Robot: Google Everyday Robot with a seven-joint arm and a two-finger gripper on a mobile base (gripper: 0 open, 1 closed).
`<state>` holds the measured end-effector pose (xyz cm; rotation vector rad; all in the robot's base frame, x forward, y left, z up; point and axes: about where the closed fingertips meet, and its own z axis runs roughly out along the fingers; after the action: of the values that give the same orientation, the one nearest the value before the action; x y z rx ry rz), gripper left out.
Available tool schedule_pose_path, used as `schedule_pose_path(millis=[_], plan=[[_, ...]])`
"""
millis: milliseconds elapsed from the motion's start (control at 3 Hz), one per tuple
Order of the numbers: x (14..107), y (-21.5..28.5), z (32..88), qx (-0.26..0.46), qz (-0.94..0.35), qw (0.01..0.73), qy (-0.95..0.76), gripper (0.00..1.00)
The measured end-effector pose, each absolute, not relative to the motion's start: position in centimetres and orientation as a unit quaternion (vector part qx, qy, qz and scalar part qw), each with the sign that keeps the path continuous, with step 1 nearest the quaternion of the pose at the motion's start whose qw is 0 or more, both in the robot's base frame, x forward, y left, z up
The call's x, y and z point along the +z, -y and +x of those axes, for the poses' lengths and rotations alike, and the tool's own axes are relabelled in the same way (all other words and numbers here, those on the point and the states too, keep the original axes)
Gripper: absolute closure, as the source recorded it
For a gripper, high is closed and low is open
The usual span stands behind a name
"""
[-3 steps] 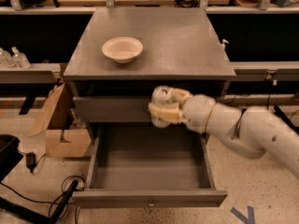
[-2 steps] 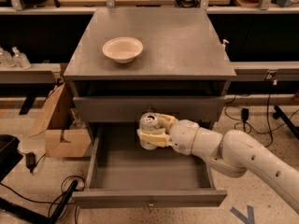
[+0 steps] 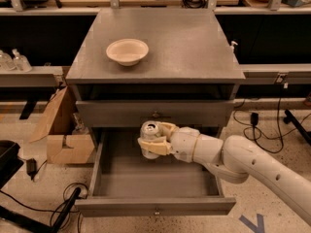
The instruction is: Place 7up can into middle drawer
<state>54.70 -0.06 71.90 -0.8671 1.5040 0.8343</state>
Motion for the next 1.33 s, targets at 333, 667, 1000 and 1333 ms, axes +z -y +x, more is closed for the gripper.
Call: schedule_pose_path(millis=[333,667,1000,1333], plan=[[66.7,-1.5,56.3,0.372,-0.401,0.548,-0.633,1.0],[60.2,-4.2,58.1,0.402,-0.443,0.523,-0.607,1.0],[53.5,-6.4,59.7,0.432,-0.475,0.498,-0.583,1.0],[49.5,-7.3,60.3,0.447,-0.481,0.487,-0.576,1.0]])
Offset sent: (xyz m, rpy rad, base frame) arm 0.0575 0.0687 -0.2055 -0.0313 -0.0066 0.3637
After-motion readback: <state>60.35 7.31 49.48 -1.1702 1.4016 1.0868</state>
